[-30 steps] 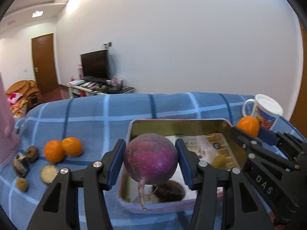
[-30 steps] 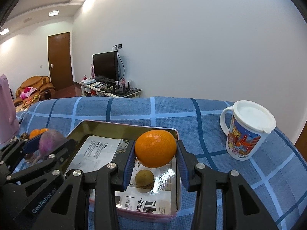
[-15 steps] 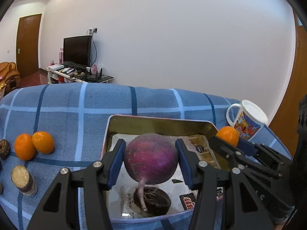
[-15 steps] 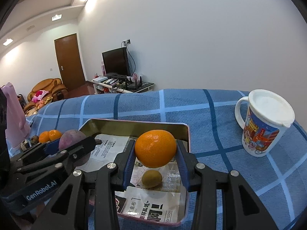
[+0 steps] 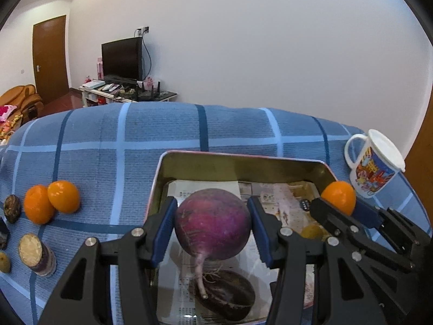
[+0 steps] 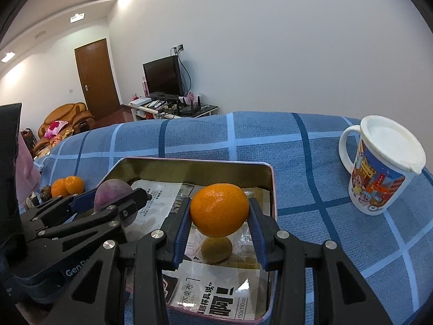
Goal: Organize fruits
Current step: 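Open the left tool releasing the radish into the tin while the right tool releases the orange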
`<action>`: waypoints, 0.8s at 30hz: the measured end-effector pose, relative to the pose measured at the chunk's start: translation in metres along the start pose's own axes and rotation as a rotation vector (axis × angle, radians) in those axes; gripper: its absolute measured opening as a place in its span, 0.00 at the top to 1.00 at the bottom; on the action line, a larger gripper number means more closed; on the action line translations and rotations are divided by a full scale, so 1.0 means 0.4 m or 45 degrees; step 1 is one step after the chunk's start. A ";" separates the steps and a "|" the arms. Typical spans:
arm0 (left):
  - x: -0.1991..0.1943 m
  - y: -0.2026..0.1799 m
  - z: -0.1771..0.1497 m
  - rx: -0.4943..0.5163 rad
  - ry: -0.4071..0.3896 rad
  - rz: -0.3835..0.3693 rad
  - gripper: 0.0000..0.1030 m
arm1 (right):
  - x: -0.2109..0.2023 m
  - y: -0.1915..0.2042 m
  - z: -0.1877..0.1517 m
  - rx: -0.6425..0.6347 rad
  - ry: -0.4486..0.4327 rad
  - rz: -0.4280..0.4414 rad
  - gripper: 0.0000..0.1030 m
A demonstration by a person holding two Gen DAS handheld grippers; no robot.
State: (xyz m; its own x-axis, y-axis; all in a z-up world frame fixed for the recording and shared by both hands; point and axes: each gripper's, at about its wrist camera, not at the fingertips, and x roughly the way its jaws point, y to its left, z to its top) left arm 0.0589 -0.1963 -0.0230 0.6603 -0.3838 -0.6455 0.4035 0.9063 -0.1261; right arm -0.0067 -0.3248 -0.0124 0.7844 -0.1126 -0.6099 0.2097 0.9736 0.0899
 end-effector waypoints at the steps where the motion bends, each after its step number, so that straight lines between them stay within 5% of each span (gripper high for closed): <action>1: 0.000 0.000 0.001 -0.001 0.000 0.006 0.46 | 0.003 0.000 0.001 0.000 0.006 0.003 0.58; 15: -0.028 0.006 -0.005 0.001 -0.065 0.068 0.47 | 0.046 0.016 0.015 -0.024 0.058 0.051 0.58; 24: -0.073 0.000 -0.007 0.053 -0.186 0.137 0.35 | 0.064 0.002 0.014 -0.003 0.074 0.064 0.58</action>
State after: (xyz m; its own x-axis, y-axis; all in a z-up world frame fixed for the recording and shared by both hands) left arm 0.0379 -0.1845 -0.0062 0.7848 -0.3098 -0.5367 0.3497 0.9364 -0.0292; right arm 0.0168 -0.3282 -0.0234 0.7589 -0.0519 -0.6492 0.1692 0.9783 0.1196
